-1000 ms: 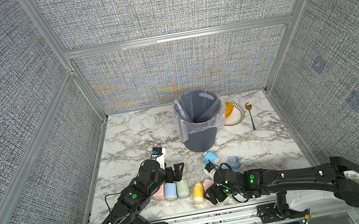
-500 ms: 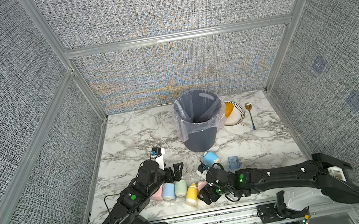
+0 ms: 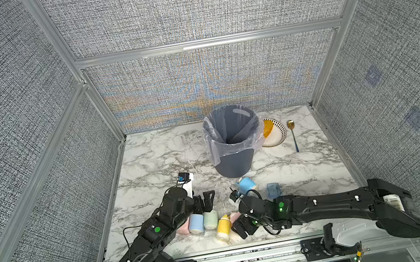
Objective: Take out the pencil sharpener tray and clean the shavings
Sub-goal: Pick up the pencil sharpener from the center of the board.
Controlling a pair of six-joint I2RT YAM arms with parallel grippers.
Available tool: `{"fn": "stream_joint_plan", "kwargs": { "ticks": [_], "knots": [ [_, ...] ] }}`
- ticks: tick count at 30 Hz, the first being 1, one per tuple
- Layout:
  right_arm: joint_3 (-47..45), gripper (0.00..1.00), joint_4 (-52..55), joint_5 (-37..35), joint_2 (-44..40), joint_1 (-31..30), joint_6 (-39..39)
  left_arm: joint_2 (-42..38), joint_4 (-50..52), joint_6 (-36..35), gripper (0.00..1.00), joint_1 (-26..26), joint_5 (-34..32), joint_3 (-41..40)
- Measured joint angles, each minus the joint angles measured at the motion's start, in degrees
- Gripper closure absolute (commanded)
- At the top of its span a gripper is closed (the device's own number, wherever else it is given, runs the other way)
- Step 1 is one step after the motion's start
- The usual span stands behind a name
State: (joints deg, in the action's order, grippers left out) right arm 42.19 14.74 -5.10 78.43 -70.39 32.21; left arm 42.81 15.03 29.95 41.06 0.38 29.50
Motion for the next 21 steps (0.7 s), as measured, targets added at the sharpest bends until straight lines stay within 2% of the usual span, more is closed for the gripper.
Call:
{"fn": "stream_joint_plan", "kwargs": {
  "ticks": [14,21],
  "knots": [
    [0.0,0.14,4.5,-7.8,-0.4,-1.0,-2.6,3.6,-1.2,-0.2,0.0,0.0,-0.2,0.4],
    [-2.3,0.16,0.5,-6.2,-1.3,-0.9,-6.9,4.0,-1.8,-0.2,0.0,0.0,0.3,1.1]
  ]
}}
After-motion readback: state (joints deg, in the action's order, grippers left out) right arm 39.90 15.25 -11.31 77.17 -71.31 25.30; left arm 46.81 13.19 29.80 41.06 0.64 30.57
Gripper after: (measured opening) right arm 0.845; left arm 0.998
